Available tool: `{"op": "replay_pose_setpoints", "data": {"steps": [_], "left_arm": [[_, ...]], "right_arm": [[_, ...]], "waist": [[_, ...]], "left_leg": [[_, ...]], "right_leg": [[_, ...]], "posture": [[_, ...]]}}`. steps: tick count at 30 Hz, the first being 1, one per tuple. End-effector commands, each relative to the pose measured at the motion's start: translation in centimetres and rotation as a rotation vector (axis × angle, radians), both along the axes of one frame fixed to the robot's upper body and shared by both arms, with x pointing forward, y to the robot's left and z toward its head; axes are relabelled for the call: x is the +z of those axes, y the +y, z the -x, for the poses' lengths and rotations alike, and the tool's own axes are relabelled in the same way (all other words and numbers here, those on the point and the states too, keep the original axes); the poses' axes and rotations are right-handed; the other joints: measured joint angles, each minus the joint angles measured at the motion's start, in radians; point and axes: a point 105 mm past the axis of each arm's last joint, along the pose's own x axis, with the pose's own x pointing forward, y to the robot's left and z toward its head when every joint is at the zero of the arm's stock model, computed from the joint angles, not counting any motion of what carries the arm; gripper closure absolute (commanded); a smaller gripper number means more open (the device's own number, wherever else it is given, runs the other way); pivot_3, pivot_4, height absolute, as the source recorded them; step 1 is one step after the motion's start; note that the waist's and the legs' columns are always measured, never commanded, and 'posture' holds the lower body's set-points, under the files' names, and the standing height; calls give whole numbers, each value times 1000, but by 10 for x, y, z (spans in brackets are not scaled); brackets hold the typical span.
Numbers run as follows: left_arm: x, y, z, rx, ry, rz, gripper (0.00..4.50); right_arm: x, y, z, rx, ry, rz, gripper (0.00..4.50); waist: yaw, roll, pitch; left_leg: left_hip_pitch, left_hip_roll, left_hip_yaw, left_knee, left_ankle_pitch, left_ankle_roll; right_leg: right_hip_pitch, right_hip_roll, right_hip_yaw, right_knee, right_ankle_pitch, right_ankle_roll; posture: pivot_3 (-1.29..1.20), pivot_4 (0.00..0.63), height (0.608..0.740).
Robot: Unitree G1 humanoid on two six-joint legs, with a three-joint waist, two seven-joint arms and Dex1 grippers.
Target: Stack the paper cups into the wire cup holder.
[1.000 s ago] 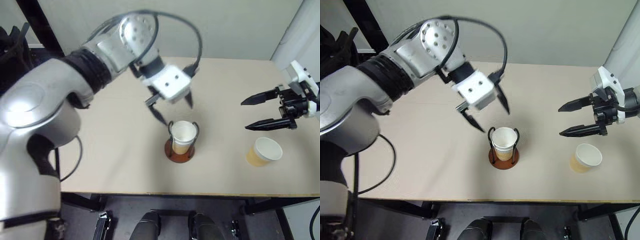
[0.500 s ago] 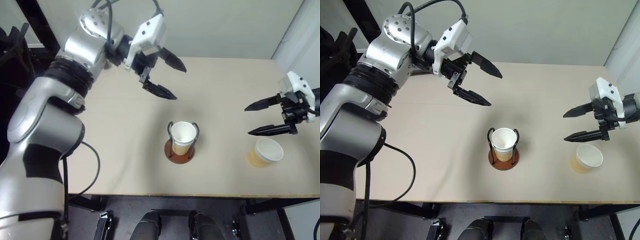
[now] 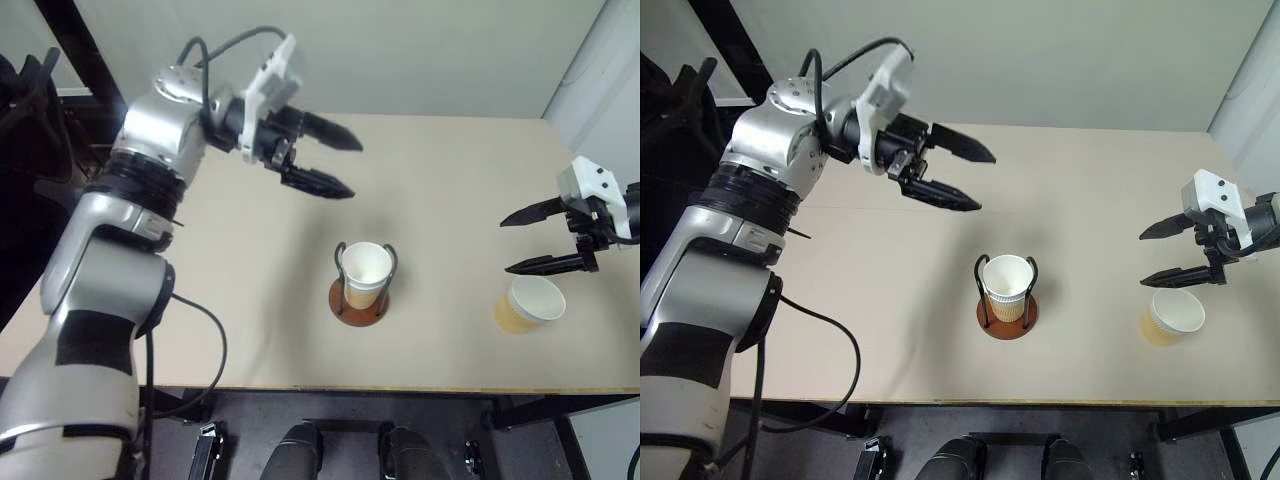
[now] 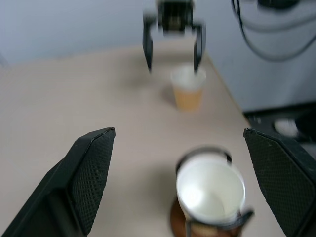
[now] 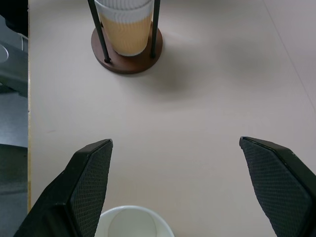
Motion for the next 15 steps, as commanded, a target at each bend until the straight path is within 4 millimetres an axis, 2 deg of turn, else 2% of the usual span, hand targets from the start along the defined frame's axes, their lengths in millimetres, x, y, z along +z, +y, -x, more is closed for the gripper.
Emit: {"op": "replay_pose_setpoints", "data": {"steps": [1, 10, 15], "left_arm": [[12, -1, 5, -25, -8, 67, 35], [0, -3, 19, -96, -46, 5, 35], [-4, -4, 22, -108, -22, -11, 35]], "right_arm": [[12, -11, 2, -19, -47, 59, 236], [-2, -41, -3, -70, -49, 243, 236], [-5, -48, -5, -79, -40, 287, 236]], "waist": [[-1, 0, 0], [-5, 0, 0], [-5, 0, 0]], "left_leg": [[0, 0, 0, 0, 0, 0], [0, 1, 0, 0, 0, 0], [1, 1, 0, 0, 0, 1]], "right_leg": [[0, 0, 0, 0, 0, 0], [0, 0, 0, 0, 1, 1], [0, 0, 0, 0, 2, 0]], "posture": [[0, 150, 740], [0, 150, 740], [0, 150, 740]]}}
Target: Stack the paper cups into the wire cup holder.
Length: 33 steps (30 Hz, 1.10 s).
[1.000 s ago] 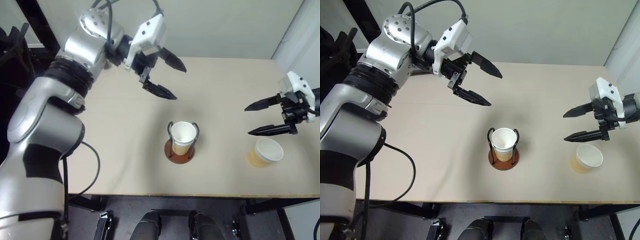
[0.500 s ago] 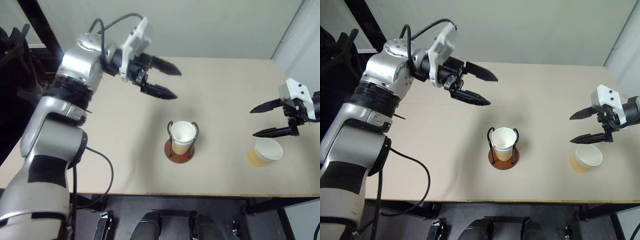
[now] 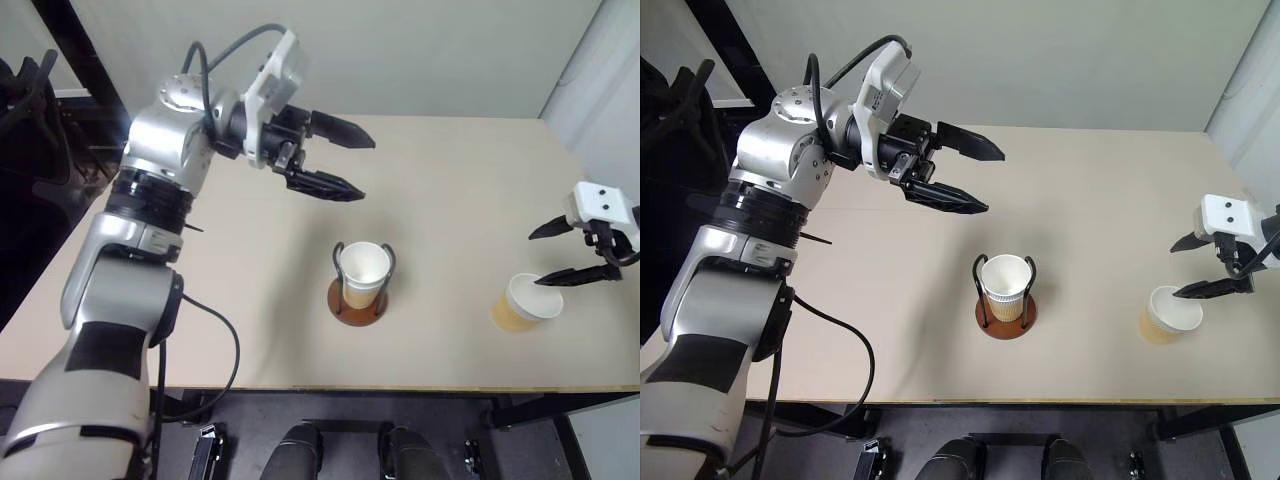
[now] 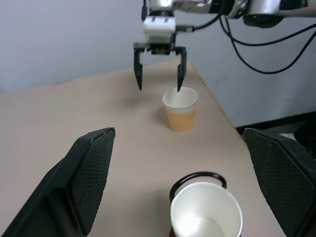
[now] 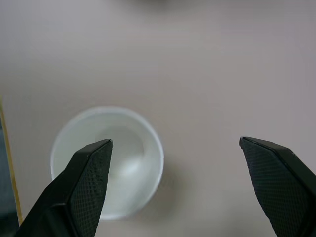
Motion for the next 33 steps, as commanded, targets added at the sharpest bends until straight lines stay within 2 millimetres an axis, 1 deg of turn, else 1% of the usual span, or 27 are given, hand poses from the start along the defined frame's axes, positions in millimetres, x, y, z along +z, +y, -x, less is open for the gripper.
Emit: {"op": "replay_pose_setpoints", "data": {"steps": [1, 3, 6, 9, 11, 15, 18, 21, 23, 24, 30, 33], "left_arm": [[3, 0, 10, -54, -15, -16, 35], [3, -1, 11, -58, -14, -15, 35], [2, -2, 10, -59, -10, -16, 35], [0, -4, 9, -61, -13, -16, 35], [0, -5, 9, -65, -20, -11, 35], [-1, -9, 8, -73, -26, -3, 35], [-2, -12, 7, -80, -32, 0, 35], [-2, -14, 6, -85, -38, 7, 35], [-3, -15, 5, -86, -40, 9, 35], [-3, -15, 5, -85, -42, 9, 35], [-4, -13, 5, -82, -48, 11, 35], [-4, -11, 5, -77, -50, 11, 35]], "right_arm": [[14, -4, -1, -5, -40, 43, 236], [17, -3, 1, 0, -37, 51, 236], [28, 1, 9, 18, -39, 66, 236], [41, 9, 23, 31, -19, 58, 236], [43, 17, 34, 51, 12, 51, 236], [33, 28, 50, 100, 83, 57, 236], [26, 31, 55, 104, 110, 59, 236], [15, 29, 48, 92, 24, 137, 236], [10, 26, 47, 96, 0, 174, 236], [8, 25, 46, 100, -6, 185, 236], [-1, 14, 46, 82, 4, 225, 236], [-5, 11, 48, 78, 30, 230, 236]], "waist": [[-1, 0, 0], [-2, 0, 0], [-1, 0, 0], [-1, 1, 0], [-1, 1, 0], [-2, 0, 0], [-2, 1, 0], [-1, 1, 0], [0, 1, 0], [0, 1, 0], [0, 1, 0], [0, 1, 0]], "left_leg": [[0, 0, 0, 0, 0, 0], [1, 1, 1, 0, 0, 0], [1, 1, 1, 0, 1, 0], [0, 1, 1, 0, 0, 0], [0, 0, 0, -1, 0, 0], [0, 0, 0, -1, -1, 0], [0, 0, 0, -1, -1, 0], [0, 0, 0, 0, -1, 0], [0, 0, 0, 0, -1, 0], [0, 0, 0, 0, -1, 1], [0, 0, 0, 0, -1, 1], [-1, -1, 0, 1, -1, 2]], "right_leg": [[0, 0, 0, 0, 0, 0], [0, 0, 0, 0, 1, 0], [0, 0, 0, 0, 1, -1], [0, 0, 0, -1, 1, -1], [0, 0, 0, -1, 0, -1], [1, 0, 0, -2, -2, 0], [1, 0, 0, -2, -3, 2], [1, 0, 0, -2, -5, 5], [1, 0, 0, -1, -2, 1], [1, 0, 0, -1, -2, 1], [1, 0, 0, -2, -1, 5], [2, 0, 1, -3, -4, 10]], "posture": [[0, 150, 740], [0, 150, 740], [0, 150, 740], [0, 150, 740], [0, 150, 740], [0, 150, 740], [0, 150, 740], [0, 150, 740], [0, 150, 740], [0, 150, 740], [0, 150, 740], [0, 150, 740]]}}
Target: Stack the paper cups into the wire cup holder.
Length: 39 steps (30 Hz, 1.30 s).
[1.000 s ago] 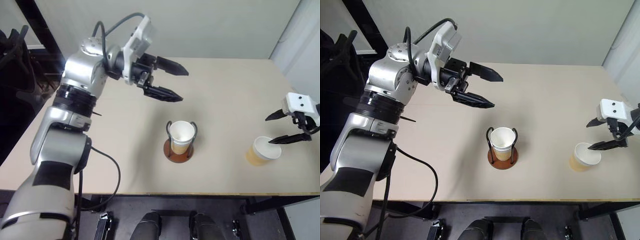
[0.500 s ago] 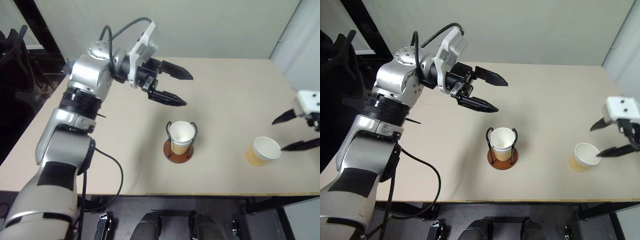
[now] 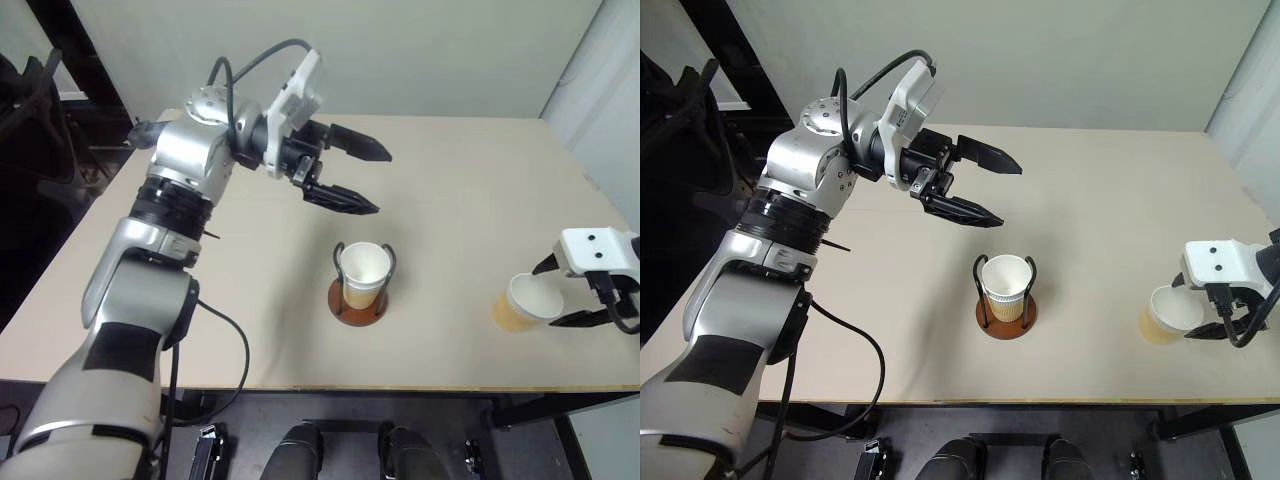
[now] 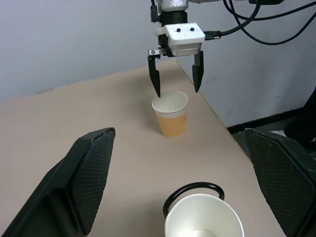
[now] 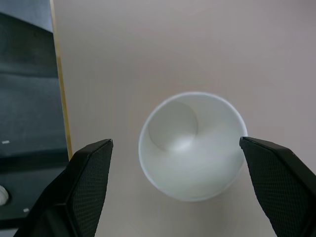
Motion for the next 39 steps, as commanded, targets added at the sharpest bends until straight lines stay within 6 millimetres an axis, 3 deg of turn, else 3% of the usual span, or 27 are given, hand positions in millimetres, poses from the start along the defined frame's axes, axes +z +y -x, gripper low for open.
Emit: {"op": "replay_pose_setpoints", "data": {"steps": [1, 10, 24, 27, 37, 39], "left_arm": [[9, 5, 5, -26, -38, 18, 35], [9, 8, 4, -15, -41, 20, 35], [12, 11, 3, 0, -28, 32, 35], [14, 13, 2, 9, -16, 51, 0], [12, 21, -1, 44, 2, 76, 0], [10, 23, -1, 47, 9, 65, 0]], "right_arm": [[9, -4, 0, -4, -31, 13, 236], [-2, -3, 6, 14, 26, 18, 236], [-21, -2, -1, 54, 9, 73, 236], [-25, -2, -3, 64, 2, 90, 826], [-27, 2, -9, 75, -4, 102, 4418], [-27, 3, -9, 79, -2, 104, 4473]], "waist": [[0, 0, 0], [0, 0, 0], [0, 0, 0], [0, 0, 0], [-1, 0, 0], [-1, 0, 0]], "left_leg": [[0, 0, 0, 0, 0, 0], [0, 0, 1, 0, 0, 0], [0, 0, 0, 1, 0, 0], [0, 0, 0, 1, 0, 0], [1, 0, 1, 2, 0, 0], [1, 0, 0, 2, 0, 1]], "right_leg": [[0, 0, 0, 0, 0, 0], [0, 0, 0, 0, 0, 0], [1, 0, 1, 0, 2, -1], [1, 0, 1, 0, 4, -4], [1, 0, 1, 0, 4, -4], [1, 0, 1, 0, 4, -4]], "posture": [[0, 150, 740], [0, 150, 740], [0, 150, 740], [0, 150, 740], [0, 150, 740], [0, 150, 740]]}}
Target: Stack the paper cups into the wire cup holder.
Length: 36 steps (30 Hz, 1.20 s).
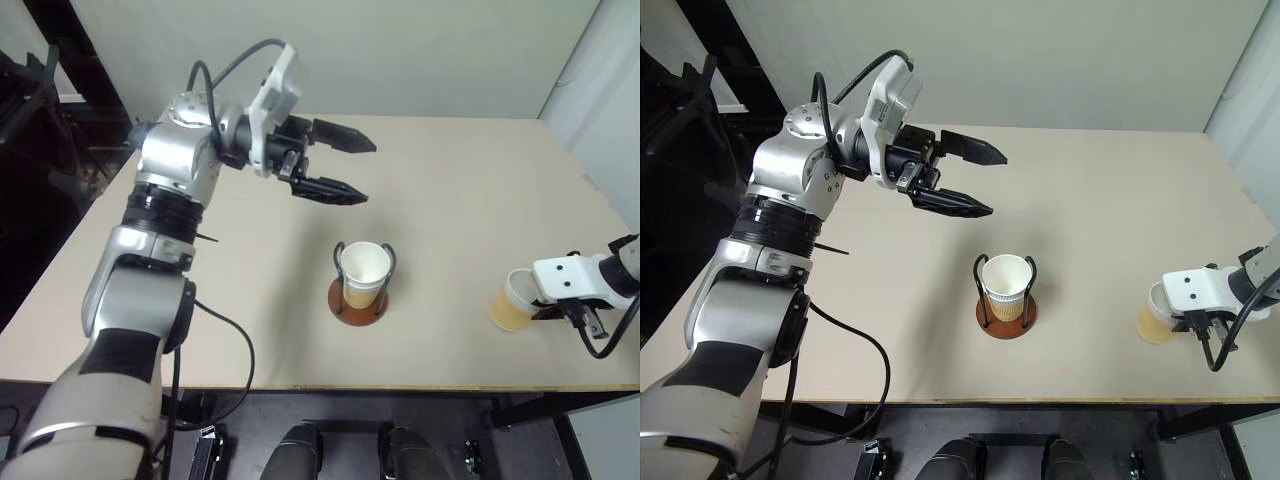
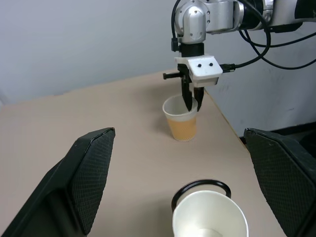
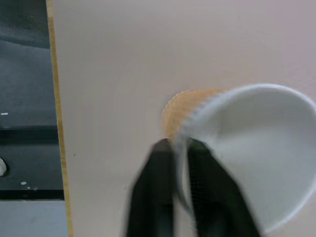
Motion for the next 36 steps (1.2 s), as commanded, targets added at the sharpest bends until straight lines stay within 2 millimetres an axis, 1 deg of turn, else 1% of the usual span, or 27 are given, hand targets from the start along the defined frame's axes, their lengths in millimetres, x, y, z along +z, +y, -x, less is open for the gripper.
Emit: {"op": "replay_pose_setpoints", "data": {"steps": [1, 5, 8, 11, 14, 18, 22, 24, 31, 36], "left_arm": [[9, 6, 7, -21, -22, -4, 0], [1, 16, 7, -5, 1, -49, 0], [-5, 26, 3, 22, 18, -60, 0], [-14, 37, -4, 69, 21, -82, 0], [-24, 44, -7, 90, 27, -106, 0], [-31, 47, -8, 89, 36, -103, 0], [-35, 47, -4, 59, 52, -73, 0], [-36, 47, -1, 43, 52, -63, 0], [-44, 47, 11, 2, 105, -107, 0], [-58, 53, 17, -8, 108, -171, 0]], "right_arm": [[9, 1, -2, 13, -21, 15, 4473], [16, 4, -2, 34, -28, 21, 4473], [25, 9, -4, 53, -50, 24, 4473], [40, 19, -9, 74, -96, 6, 4473], [56, 36, -15, 115, -153, -16, 4473], [71, 55, -21, 158, -201, -45, 4473], [86, 73, -26, 207, -244, -54, 4473], [89, 77, -26, 221, -249, -50, 4473], [111, 94, -26, 272, -290, -29, 4473], [119, 105, -22, 299, -289, -43, 4473]], "waist": [[0, 0, 0], [-2, 0, 0], [-3, 0, 0], [-2, 0, 0], [-4, 0, 0], [-5, 0, 0], [-4, 0, 0], [-3, 1, 0], [-3, 1, 0], [-5, 1, 0]], "left_leg": [[0, 0, 0, 0, 0, 0], [0, 0, 0, 0, 0, 0], [0, 0, 0, 0, 0, 0], [0, 0, 0, 1, 0, 0], [1, 0, 0, 1, 0, 0], [0, 1, -1, 1, 0, -1], [0, 0, -2, 1, 0, -1], [0, 0, -2, 0, 0, -1], [-1, 0, -3, -1, 0, -2], [-1, 0, -3, -1, 0, -3]], "right_leg": [[0, 0, 0, 0, 0, 0], [0, 0, 0, 0, 0, 0], [0, 0, 0, 0, 0, -1], [0, 0, 0, 1, 1, -1], [0, 0, 0, 1, 1, -2], [0, 1, 0, 1, 1, -3], [-1, 1, -1, 0, 1, -4], [-1, 1, -1, 1, 1, -5], [-3, 1, -2, 2, -1, -7], [-3, 1, -2, 3, -1, -8]], "posture": [[0, 150, 740], [0, 150, 740], [0, 150, 740], [0, 150, 740], [0, 150, 740], [0, 150, 740], [0, 150, 740], [0, 150, 740], [0, 150, 740], [0, 150, 740]]}}
